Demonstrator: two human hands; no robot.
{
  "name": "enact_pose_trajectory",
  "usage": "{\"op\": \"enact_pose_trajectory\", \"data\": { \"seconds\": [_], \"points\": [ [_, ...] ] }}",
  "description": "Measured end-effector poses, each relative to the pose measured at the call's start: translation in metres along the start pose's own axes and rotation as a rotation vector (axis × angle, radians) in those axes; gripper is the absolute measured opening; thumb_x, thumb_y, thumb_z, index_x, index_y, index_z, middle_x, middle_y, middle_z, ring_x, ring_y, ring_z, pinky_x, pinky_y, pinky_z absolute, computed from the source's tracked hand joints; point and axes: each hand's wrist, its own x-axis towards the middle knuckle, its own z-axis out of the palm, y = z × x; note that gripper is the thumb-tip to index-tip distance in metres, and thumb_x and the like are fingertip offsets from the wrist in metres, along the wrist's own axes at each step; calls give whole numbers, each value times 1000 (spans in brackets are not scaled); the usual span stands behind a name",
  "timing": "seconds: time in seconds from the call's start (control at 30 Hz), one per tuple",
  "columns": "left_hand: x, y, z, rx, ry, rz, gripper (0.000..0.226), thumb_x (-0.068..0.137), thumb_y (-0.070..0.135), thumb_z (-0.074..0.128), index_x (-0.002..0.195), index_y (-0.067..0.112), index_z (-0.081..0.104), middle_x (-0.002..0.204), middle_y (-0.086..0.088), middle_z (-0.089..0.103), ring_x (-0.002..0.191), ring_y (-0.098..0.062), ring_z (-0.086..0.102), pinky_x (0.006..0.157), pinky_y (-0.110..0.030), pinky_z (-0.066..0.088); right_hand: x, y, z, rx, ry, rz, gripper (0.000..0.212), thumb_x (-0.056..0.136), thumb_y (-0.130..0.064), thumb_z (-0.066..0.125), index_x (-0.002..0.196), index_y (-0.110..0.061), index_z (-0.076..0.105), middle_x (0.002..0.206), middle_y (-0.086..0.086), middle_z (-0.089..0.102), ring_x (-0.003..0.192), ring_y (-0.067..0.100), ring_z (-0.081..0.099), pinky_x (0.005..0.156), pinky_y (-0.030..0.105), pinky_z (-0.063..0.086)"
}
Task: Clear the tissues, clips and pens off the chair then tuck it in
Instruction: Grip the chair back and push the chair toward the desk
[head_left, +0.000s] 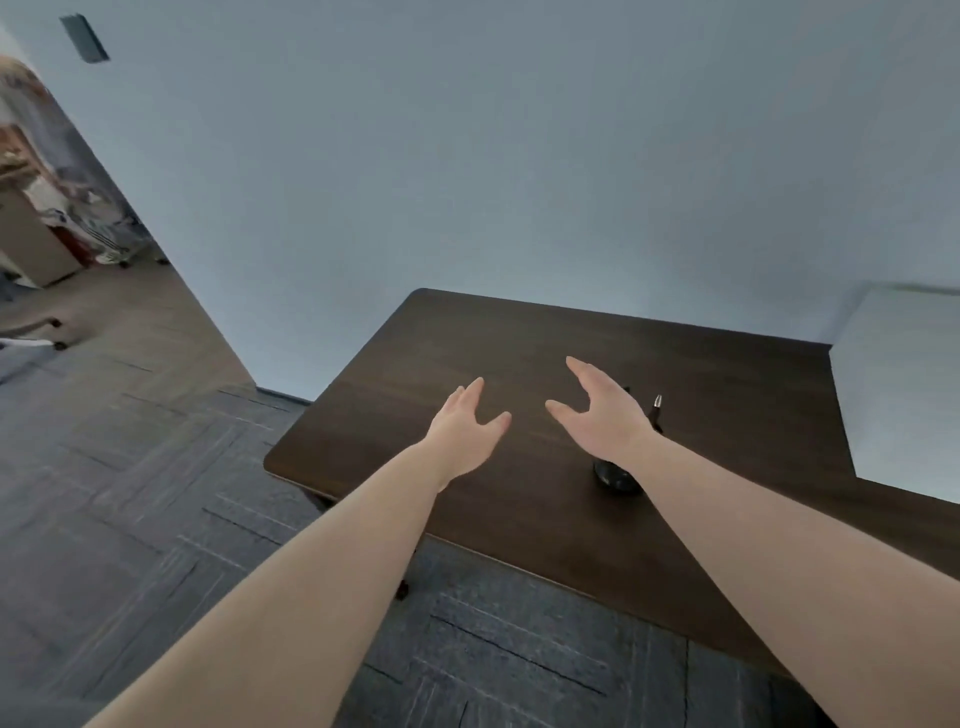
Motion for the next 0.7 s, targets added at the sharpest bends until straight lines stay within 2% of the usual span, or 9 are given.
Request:
{"op": "enact_pose_trajectory", "data": {
  "seconds": [0.13, 0.23, 0.37, 0.53, 0.7],
  "points": [
    [-57, -42, -28, 44, 41, -24, 69, 94, 43, 48, 151, 30, 13, 161, 2, 9, 148, -22, 15, 119, -43, 21, -50, -36, 26, -45, -79, -46, 68, 93, -41, 53, 151, -22, 22, 159, -4, 25, 147, 14, 18, 120, 35, 19],
    [-114, -77, -40, 84, 48, -53, 69, 95, 43, 47, 152, 28, 11, 162, 0, 6, 149, -21, 8, 120, -40, 14, -100, -57, 51, -102, -131, -54, 71, 92, -45, 54, 151, -25, 21, 159, -4, 24, 147, 15, 18, 119, 43, 21],
    [-198, -134, -54, 204, 36, -120, 72, 93, 47, 47, 152, 27, 10, 162, -4, 5, 149, -25, 4, 121, -43, 13, -168, -88, 88, -160, -239, -76, 75, 89, -51, 54, 151, -29, 17, 160, -1, 20, 148, 18, 15, 118, 50, 21],
    [-295, -205, -81, 339, 70, -228, 71, 96, 47, 43, 153, 24, 7, 162, -6, 5, 149, -25, 4, 120, -41, 9, -248, -138, 133, -161, -355, -169, 75, 90, -49, 54, 151, -29, 16, 160, -5, 20, 149, 18, 11, 119, 50, 19],
    [-383, -257, -104, 332, 164, -342, 71, 94, 48, 44, 152, 27, 9, 162, -4, 5, 149, -24, 4, 122, -44, 11, -310, -183, 165, -175, -472, -289, 75, 91, -47, 55, 152, -29, 15, 161, -5, 18, 149, 20, 10, 119, 50, 19]
  ]
}}
